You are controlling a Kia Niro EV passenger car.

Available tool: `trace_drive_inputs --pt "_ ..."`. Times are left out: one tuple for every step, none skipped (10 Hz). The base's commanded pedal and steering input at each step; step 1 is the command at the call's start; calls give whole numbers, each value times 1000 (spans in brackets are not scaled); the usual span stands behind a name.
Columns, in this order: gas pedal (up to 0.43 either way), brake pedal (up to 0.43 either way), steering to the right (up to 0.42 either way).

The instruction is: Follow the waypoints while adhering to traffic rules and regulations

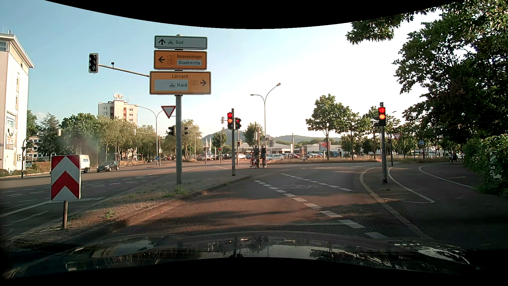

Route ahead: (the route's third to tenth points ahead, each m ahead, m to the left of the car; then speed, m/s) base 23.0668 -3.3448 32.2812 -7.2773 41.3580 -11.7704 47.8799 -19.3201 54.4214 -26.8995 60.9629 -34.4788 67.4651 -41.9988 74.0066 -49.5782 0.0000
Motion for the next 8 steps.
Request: trace_drive_inputs --pt "0 293 96" --pt "0 293 96" --pt "0 293 96" --pt "0 293 96" --pt "0 293 96" --pt "0 73 96" --pt "0 0 96" --pt "0 0 96"
